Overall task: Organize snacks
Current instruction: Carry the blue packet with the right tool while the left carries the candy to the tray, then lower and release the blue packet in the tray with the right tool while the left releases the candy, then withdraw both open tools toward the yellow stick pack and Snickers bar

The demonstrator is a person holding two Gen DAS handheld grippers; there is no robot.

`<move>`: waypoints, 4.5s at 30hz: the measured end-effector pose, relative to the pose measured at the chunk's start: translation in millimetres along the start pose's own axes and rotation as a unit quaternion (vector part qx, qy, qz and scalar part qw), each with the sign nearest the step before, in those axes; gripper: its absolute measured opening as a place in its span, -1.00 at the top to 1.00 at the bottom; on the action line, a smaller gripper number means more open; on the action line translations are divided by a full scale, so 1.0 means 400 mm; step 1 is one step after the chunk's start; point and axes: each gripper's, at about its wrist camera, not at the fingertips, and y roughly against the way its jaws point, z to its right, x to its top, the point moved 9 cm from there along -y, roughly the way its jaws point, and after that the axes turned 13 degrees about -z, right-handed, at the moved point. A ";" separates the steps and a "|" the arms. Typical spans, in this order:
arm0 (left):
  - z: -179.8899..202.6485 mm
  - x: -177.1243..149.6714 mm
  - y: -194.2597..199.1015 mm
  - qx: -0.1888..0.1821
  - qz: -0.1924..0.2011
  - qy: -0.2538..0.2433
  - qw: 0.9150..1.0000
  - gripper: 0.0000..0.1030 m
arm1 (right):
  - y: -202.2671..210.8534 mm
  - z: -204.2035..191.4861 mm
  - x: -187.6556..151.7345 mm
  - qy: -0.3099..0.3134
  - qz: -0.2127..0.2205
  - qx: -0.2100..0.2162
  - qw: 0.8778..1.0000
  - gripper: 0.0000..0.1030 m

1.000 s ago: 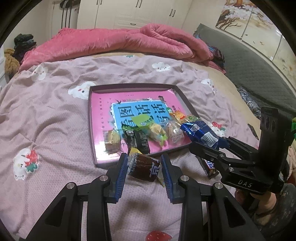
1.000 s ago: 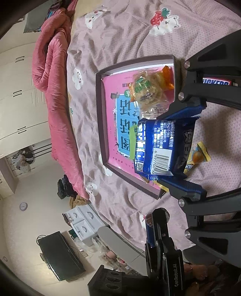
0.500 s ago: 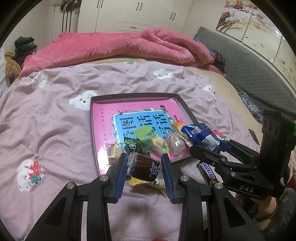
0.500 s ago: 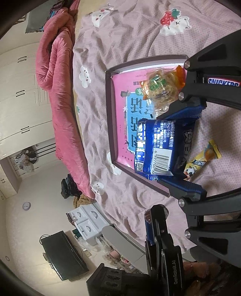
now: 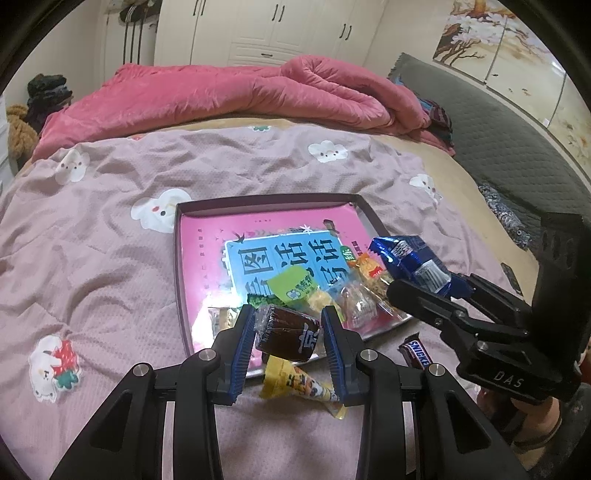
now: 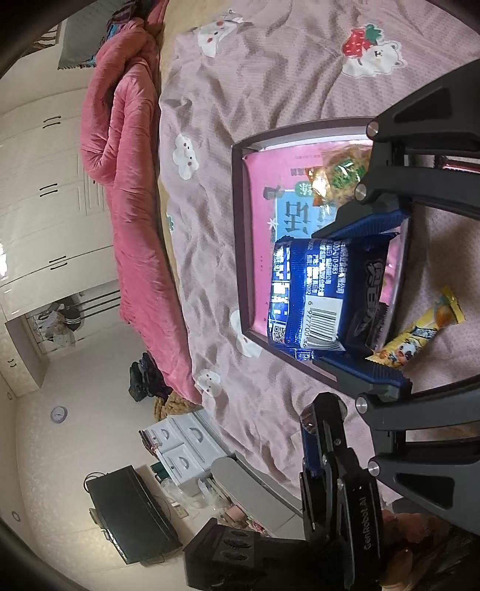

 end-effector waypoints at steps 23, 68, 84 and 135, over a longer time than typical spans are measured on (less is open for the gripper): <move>-0.151 0.005 -0.116 0.026 -0.033 0.057 0.998 0.27 | -0.082 0.035 0.005 -0.018 -0.022 -0.017 0.999 -0.12; -0.131 -0.064 -0.220 0.012 -0.074 0.058 0.995 0.26 | -0.218 0.052 -0.032 -0.023 -0.069 -0.050 0.996 -0.17; -0.131 -0.063 -0.221 0.009 -0.074 0.063 0.995 0.26 | -0.204 0.040 -0.047 -0.010 -0.073 -0.065 0.995 -0.33; -0.072 -0.043 -0.051 0.021 -0.020 0.033 0.999 -0.46 | -0.044 0.016 -0.062 0.004 -0.007 -0.082 0.997 -0.62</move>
